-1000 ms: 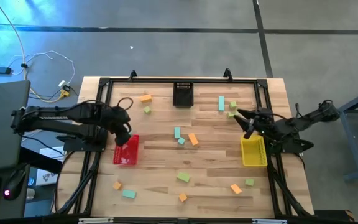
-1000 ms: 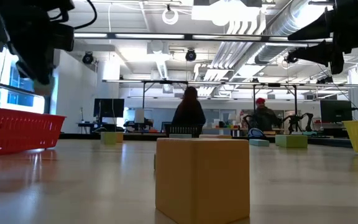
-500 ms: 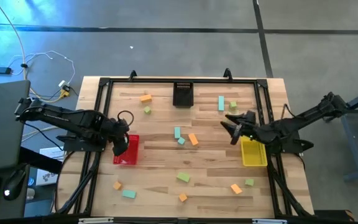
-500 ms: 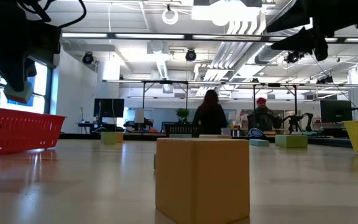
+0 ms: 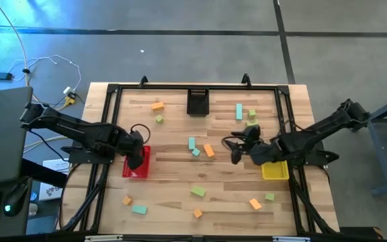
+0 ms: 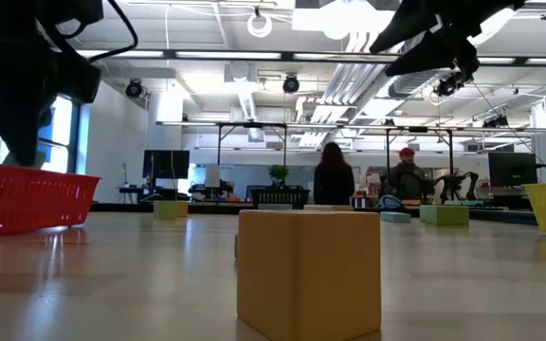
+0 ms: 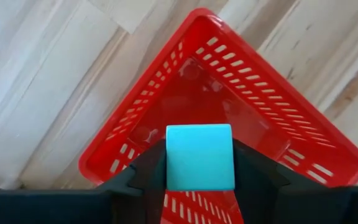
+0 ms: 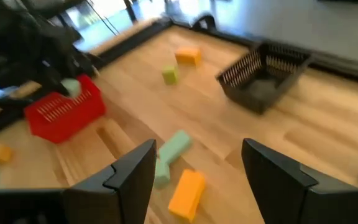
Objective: Sort & place blocks by color
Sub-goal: Put the blue block into the red bin, then put the yellow block into the yellow bin
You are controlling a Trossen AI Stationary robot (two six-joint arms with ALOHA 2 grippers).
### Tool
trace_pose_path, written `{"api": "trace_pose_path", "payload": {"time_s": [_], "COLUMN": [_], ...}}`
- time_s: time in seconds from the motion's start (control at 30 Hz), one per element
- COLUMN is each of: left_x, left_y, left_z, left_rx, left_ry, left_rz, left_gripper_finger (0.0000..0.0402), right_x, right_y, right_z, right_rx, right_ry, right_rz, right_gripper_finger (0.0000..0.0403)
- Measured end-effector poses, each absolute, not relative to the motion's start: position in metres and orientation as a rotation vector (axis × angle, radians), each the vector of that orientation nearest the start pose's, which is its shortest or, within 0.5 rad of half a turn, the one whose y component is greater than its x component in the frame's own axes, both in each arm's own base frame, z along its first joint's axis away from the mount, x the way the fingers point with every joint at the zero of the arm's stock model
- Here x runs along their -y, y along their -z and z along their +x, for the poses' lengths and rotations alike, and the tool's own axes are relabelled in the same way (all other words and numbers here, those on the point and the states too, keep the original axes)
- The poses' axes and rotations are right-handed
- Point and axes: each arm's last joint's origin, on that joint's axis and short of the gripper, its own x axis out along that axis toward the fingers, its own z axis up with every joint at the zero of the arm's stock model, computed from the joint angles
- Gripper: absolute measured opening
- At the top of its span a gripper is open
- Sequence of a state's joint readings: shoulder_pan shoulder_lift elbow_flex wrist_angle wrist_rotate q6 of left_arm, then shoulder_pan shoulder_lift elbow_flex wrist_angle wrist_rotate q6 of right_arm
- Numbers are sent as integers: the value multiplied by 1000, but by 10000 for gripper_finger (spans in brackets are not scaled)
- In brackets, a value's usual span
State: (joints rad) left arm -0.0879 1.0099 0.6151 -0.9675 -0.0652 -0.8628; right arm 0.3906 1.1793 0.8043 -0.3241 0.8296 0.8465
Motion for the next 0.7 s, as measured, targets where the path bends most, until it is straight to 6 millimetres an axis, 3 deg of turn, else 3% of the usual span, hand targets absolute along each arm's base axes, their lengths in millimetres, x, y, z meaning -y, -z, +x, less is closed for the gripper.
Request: {"api": "trace_pose_path", "payload": {"time_s": [0.3,0.7], "left_x": [12,12], "left_y": [-186,-184], "left_z": [153,158], "left_rx": [-1313,-1304], "left_ry": [-606,-601], "left_rz": [-637,-643], "left_gripper_finger": [149,203], "right_x": [-62,-56], "right_y": [-247,-230], "right_z": [263,309], "right_rx": [-556,-643], "right_ry": [665,713], "right_rz": [522,506], "right_gripper_finger": [224,224]}}
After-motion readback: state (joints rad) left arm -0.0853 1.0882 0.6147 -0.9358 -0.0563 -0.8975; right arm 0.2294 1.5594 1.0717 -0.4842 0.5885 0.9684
